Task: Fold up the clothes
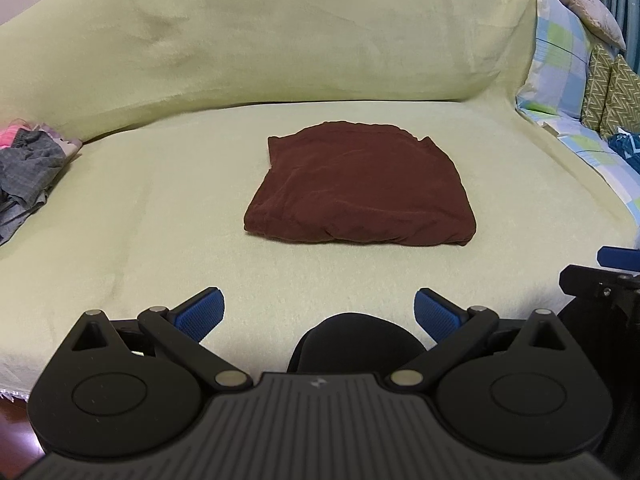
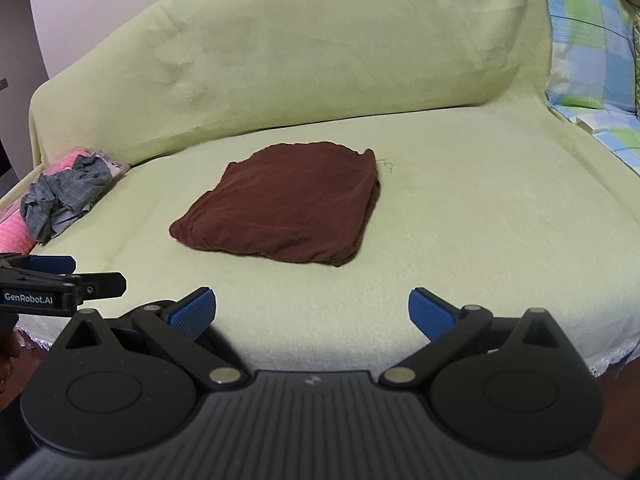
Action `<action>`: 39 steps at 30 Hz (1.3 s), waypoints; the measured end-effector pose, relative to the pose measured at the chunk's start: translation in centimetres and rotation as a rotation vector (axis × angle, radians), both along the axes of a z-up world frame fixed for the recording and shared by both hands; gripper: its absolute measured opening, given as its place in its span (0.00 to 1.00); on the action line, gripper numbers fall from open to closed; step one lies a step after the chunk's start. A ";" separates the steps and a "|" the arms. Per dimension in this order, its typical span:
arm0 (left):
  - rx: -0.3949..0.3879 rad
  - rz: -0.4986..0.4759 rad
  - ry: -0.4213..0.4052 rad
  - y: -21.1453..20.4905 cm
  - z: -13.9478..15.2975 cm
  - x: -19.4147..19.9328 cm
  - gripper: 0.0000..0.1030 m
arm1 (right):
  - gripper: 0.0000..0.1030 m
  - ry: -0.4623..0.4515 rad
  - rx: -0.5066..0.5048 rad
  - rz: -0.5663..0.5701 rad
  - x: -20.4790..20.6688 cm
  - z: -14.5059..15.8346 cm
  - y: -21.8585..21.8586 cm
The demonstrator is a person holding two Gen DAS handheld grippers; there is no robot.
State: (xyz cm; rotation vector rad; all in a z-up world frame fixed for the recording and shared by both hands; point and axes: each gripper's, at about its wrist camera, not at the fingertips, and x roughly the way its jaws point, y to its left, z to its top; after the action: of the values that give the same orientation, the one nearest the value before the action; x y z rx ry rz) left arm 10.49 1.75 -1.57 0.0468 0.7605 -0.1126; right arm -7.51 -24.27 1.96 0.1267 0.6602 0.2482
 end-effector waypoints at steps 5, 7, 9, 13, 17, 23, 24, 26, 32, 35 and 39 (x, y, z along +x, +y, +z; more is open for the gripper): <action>0.020 0.003 0.002 -0.3 -0.1 0.0 0.99 | 0.99 0.002 0.021 -0.006 0.1 0.0 -0.2; 0.021 0.008 0.002 -0.3 -0.2 0.0 0.99 | 0.99 -0.001 0.029 -0.008 0.1 0.0 -0.4; 0.018 0.011 0.001 -0.3 -0.3 0.1 0.99 | 0.99 -0.004 0.036 -0.008 0.0 0.0 -0.4; 0.014 0.022 0.003 -0.1 -0.5 0.4 0.99 | 0.99 -0.008 0.037 -0.008 0.0 0.0 -0.4; 0.014 0.031 -0.004 -0.1 -0.6 0.4 0.99 | 0.99 -0.010 0.032 -0.006 -0.1 -0.1 -0.3; 0.017 0.047 -0.020 0.0 -0.8 0.5 0.99 | 0.99 0.000 0.018 -0.002 -0.1 -0.1 0.1; 0.017 0.044 -0.020 0.0 -0.9 0.5 0.99 | 0.99 0.001 0.018 -0.002 -0.1 -0.1 0.1; 0.021 0.038 -0.023 -0.1 -0.9 0.5 0.99 | 0.99 -0.001 0.019 -0.003 -0.1 0.0 0.1; 0.019 0.035 -0.029 0.0 -0.9 0.5 0.99 | 0.99 -0.006 0.012 0.000 -0.1 0.0 0.3; 0.019 0.039 -0.031 0.0 -0.9 0.4 0.99 | 0.99 -0.006 0.016 0.000 -0.1 -0.1 0.2; 0.020 0.042 -0.036 0.0 -0.9 0.3 0.99 | 0.99 -0.004 0.020 0.000 0.0 -0.1 0.1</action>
State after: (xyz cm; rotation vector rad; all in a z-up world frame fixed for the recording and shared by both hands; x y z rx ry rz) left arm 10.82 1.73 -2.50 0.0518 0.7265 -0.0634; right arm -7.48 -24.13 1.82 0.1449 0.6535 0.2548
